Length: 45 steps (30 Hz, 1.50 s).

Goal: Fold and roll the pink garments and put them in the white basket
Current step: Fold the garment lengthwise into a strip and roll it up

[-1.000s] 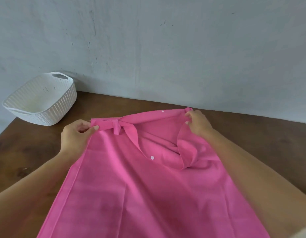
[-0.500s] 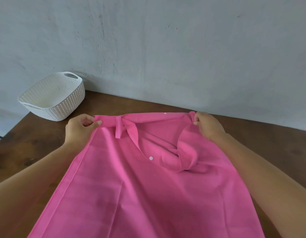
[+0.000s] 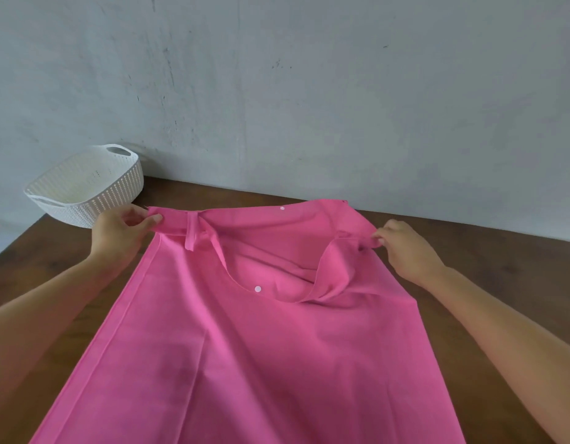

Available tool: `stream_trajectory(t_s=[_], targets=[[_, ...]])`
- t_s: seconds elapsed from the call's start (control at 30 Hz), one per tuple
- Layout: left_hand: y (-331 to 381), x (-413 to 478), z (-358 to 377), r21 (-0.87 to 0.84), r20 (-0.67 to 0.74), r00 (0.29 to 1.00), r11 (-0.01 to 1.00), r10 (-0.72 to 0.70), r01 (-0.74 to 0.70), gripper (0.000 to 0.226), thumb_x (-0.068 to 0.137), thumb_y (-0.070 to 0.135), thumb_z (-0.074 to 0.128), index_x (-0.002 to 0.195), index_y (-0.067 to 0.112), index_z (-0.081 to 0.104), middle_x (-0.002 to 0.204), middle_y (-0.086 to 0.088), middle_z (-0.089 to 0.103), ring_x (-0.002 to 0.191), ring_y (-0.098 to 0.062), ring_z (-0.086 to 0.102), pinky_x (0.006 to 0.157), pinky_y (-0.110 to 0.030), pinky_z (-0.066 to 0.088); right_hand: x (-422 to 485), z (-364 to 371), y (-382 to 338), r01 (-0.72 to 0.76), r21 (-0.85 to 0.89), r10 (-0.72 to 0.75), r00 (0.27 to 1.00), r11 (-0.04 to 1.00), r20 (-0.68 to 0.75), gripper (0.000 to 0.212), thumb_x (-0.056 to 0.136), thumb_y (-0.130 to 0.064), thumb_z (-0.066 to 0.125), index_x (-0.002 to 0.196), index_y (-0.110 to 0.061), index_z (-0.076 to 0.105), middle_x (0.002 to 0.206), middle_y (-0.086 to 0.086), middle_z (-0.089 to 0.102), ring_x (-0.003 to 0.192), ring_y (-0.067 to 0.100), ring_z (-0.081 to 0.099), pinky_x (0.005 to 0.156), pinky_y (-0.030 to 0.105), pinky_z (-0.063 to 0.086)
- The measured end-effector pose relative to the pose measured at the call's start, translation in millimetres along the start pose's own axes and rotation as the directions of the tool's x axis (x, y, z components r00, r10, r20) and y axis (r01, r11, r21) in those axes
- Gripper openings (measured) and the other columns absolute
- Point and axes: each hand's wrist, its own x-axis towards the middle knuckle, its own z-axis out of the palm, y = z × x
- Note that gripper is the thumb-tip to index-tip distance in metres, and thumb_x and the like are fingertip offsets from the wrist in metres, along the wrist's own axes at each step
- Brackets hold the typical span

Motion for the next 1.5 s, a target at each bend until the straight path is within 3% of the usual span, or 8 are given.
stream_trajectory(t_s=[0.23,0.37,0.53,0.67,0.8,1.13,1.37,1.5], targets=[[-3.1,-9.0,-7.9,0.014,-0.055,0.998,1.000,-0.014,0.015,0.016,0.093,0.030,0.073,0.091,0.015,0.071,0.093,-0.005,0.071,0.085,-0.020,0.062,0.076,-0.034,0.042,-26.5,-2.8,14.5,-0.085,-0.093,0.086,0.996,0.992,-0.001,0.025,0.097,-0.006,0.057,0.119,-0.004,0.069,0.106,0.009,0.057,0.102,0.029,0.055,0.084,0.045,0.052],[-8.4,-11.9,-14.8,0.024,-0.087,0.995,0.999,-0.037,0.040,0.019,0.097,0.030,0.068,0.091,0.013,0.067,0.092,-0.010,0.068,0.076,-0.024,0.058,0.065,-0.034,0.041,-41.6,-13.0,14.8,-0.190,-0.138,0.180,0.980,0.972,-0.078,0.027,0.092,0.000,0.057,0.116,-0.002,0.070,0.106,0.013,0.060,0.102,0.033,0.057,0.080,0.047,0.054],[-19.8,-10.6,-28.2,-0.013,-0.092,0.993,0.997,-0.072,0.071,0.018,0.096,0.030,0.068,0.091,0.013,0.067,0.096,-0.010,0.069,0.087,-0.031,0.064,0.079,-0.045,0.051,-67.7,-23.5,14.8,-0.334,-0.223,0.311,0.941,0.916,-0.130,0.027,0.087,0.006,0.054,0.104,0.000,0.074,0.098,0.016,0.062,0.093,0.036,0.060,0.072,0.046,0.054],[-29.1,-8.2,-40.6,-0.004,-0.089,0.994,0.998,-0.063,0.062,0.018,0.097,0.030,0.066,0.091,0.013,0.066,0.095,-0.009,0.069,0.091,-0.031,0.063,0.085,-0.048,0.051,-90.6,-24.9,9.1,-0.404,-0.302,0.387,0.915,0.863,-0.118,0.020,0.092,-0.006,0.055,0.098,-0.008,0.074,0.091,0.007,0.057,0.087,0.030,0.058,0.066,0.037,0.049],[-41.7,-9.5,-55.0,-0.014,-0.064,0.994,0.996,-0.083,0.083,0.021,0.098,0.032,0.065,0.092,0.012,0.064,0.096,-0.007,0.067,0.090,-0.030,0.062,0.081,-0.046,0.050,-117.4,-20.6,-10.8,-0.461,-0.303,0.450,0.887,0.834,-0.110,0.022,0.100,-0.021,0.053,0.106,-0.015,0.073,0.095,0.003,0.057,0.092,0.026,0.059,0.067,0.035,0.046],[-94.5,-44.5,-89.6,-0.009,0.072,0.984,0.987,-0.160,0.161,0.011,0.100,0.022,0.063,0.095,0.012,0.062,0.090,-0.003,0.067,0.075,-0.019,0.061,0.063,-0.033,0.044,-185.1,16.5,-85.2,-0.613,-0.250,0.614,0.785,0.749,-0.084,0.021,0.098,-0.020,0.053,0.104,-0.017,0.073,0.089,-0.001,0.047,0.090,0.027,0.057,0.065,0.035,0.046],[-143.1,-59.8,-109.3,0.163,0.213,0.977,0.985,0.019,-0.055,0.015,0.098,0.025,0.064,0.084,0.022,0.059,0.080,-0.001,0.065,0.084,-0.023,0.059,0.069,-0.038,0.046,-233.2,37.9,-133.8,-0.648,-0.244,0.646,0.757,0.721,-0.099,0.023,0.095,-0.013,0.054,0.104,-0.014,0.076,0.098,0.007,0.062,0.095,0.030,0.061,0.068,0.035,0.047],[-153.0,-64.2,-115.8,0.226,0.241,0.968,0.965,0.076,-0.132,0.012,0.098,0.030,0.062,0.089,0.024,0.058,0.081,-0.001,0.062,0.088,-0.022,0.054,0.070,-0.041,0.046,-253.6,46.1,-154.2,-0.680,-0.217,0.674,0.730,0.700,-0.114,0.023,0.093,-0.007,0.053,0.103,-0.010,0.074,0.100,0.010,0.065,0.092,0.035,0.062,0.066,0.036,0.043]])
